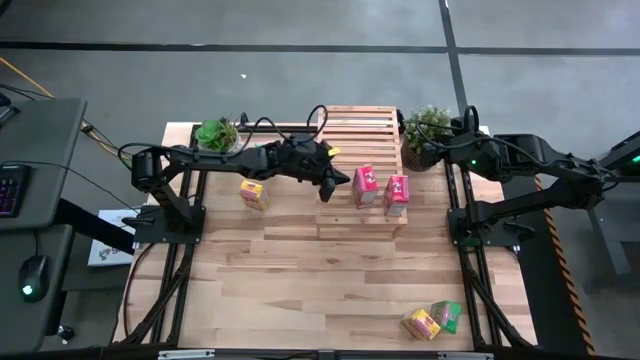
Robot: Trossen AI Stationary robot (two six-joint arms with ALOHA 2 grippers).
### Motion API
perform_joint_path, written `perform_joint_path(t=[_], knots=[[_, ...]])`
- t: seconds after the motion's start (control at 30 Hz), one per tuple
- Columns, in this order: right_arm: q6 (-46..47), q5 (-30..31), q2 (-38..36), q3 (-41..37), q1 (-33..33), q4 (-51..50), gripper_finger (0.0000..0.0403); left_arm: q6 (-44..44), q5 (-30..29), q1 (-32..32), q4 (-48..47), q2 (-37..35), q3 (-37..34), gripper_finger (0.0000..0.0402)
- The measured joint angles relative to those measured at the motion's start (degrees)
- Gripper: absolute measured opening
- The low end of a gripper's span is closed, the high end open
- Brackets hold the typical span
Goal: Stack cereal on shelf
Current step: Put the red cereal box on the shelf aligned with the other red cereal box
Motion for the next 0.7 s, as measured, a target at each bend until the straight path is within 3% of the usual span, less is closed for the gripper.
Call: perform_joint_path(t=[0.17,0.3,0.7], knots=[[-0.1,0.0,0.0,0.0,0.0,0.0,0.0252,-3.2,-5.0,-1.2,0.2,0.8,0.0,0.0000],[-0.1,0.0,0.0,0.0,0.0,0.0,0.0252,-7.6,-5.3,-1.6,2.4,2.2,0.6,0.0000],[-0.2,0.0,0.0,0.0,0.0,0.0,0.0252,-7.9,-5.7,-2.1,-3.7,7.9,8.4,0.0000]])
